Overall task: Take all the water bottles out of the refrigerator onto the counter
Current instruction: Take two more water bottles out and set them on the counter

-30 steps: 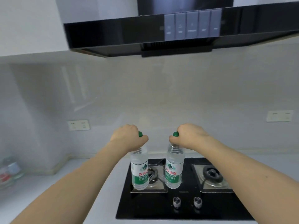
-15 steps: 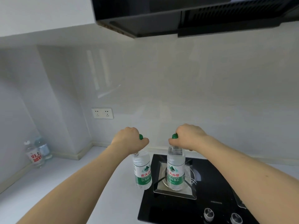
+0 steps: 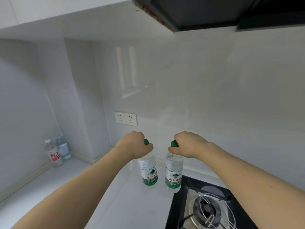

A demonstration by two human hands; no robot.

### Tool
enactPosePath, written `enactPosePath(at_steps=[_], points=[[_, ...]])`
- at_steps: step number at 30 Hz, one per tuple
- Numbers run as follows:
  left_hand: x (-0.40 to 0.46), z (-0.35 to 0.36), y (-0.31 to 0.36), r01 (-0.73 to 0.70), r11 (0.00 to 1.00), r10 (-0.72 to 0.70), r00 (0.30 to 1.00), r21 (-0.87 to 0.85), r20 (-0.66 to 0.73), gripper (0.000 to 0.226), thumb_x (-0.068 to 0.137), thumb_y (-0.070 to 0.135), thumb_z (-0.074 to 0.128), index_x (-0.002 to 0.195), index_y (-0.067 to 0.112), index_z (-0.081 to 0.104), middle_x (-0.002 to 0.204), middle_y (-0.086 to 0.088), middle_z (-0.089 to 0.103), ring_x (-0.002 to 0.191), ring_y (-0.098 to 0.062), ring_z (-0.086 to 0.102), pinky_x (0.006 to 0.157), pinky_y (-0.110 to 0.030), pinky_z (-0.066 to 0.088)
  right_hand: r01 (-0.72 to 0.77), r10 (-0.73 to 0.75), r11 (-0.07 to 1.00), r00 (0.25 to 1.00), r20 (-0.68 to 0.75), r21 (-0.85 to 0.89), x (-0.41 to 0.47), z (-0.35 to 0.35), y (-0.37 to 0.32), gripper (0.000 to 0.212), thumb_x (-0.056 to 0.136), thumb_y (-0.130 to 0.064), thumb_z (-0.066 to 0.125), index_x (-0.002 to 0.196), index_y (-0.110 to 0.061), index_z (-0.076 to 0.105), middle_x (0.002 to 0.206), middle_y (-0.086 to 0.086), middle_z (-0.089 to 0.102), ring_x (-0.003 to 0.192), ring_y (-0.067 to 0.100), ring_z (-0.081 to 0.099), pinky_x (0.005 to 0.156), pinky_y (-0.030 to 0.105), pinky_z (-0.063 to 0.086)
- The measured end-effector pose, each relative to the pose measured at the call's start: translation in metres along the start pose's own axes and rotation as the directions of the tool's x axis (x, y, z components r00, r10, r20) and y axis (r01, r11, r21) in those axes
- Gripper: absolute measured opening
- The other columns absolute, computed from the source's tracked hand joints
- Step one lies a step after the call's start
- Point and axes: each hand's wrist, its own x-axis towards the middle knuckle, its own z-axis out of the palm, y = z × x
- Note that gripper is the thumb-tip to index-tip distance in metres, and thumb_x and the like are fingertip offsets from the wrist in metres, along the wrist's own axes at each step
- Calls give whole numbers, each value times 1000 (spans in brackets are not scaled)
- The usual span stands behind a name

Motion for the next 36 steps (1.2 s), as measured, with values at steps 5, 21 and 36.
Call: enactPosePath(at_steps=[5,21,36], points=[[24,4,-74,87,996,-87,995,-5,50,39,85,44,51,67,10,43,70,-4,49,58,-20,45,51,-26,35,65,-68,997,996,61,49,67,23,-53,40,89,-51,53,90,-11,55,88,3,56,78,22,56,59,30,41],[72,11,-418,369,929,-361,914,-10,185,27,82,38,51,69,14,48,77,-5,55,70,-20,56,56,-26,40,219,-238,969,953,189,116,296,95,-321,31,84,-42,59,74,-17,43,82,1,50,72,20,52,56,30,37],[59,65,-640,587,809,-574,799,-30,181,26,87,37,52,72,19,43,78,2,50,72,-19,51,55,-25,36,378,-427,899,868,253,222,422,189,-518,28,87,-35,60,101,-13,50,102,7,57,86,24,53,65,28,39]])
